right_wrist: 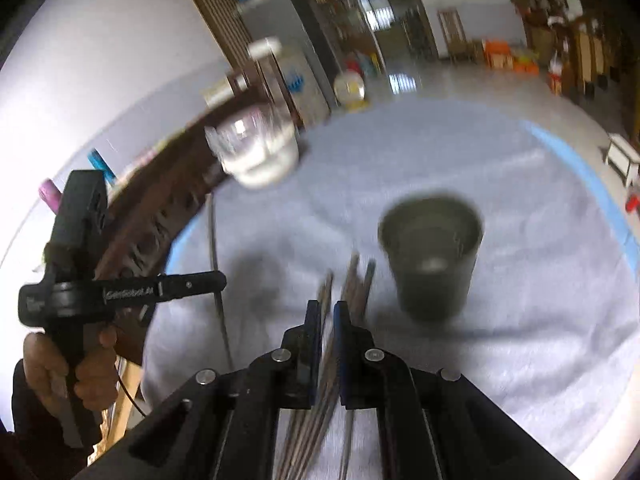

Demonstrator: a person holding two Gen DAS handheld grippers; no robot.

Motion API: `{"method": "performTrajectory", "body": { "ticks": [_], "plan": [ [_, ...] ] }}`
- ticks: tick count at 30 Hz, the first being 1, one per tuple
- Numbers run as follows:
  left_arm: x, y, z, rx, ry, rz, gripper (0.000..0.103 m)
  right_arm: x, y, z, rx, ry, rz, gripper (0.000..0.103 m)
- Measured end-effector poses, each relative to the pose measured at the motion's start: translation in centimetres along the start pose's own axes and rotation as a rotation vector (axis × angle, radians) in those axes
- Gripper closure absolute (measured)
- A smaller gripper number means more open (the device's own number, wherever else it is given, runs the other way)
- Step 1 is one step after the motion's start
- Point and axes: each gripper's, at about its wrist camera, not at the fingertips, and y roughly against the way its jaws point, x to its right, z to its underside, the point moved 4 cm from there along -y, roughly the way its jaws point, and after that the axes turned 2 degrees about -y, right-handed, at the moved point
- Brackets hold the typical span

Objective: Organize utensils
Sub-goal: 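Close the left tool on one chopstick while the right tool grasps another chopstick, then lift both held chopsticks upright and carry them over the grey cup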

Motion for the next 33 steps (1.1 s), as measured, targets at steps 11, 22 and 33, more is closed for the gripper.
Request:
{"method": "performTrajectory", "body": {
  "ticks": [11,22,33],
  "plan": [
    [0.2,3.8,0.4,0.071,-0.042,-0.02,0.097,3.3,-5.6,3.7,-0.23,-0.098,0.073,0.093],
    [0.6,6.1,1.9,0.111,-0.074,-0.007,0.098,4.2,-9.3,5.9,-0.342,-0.097,0.153,0.093],
    [1.2,6.2,2.3,0.106,-0.1,0.027,0.098,3.4,-11.1,5.4,-0.362,-0.055,0.181,0.073]
  ]
}}
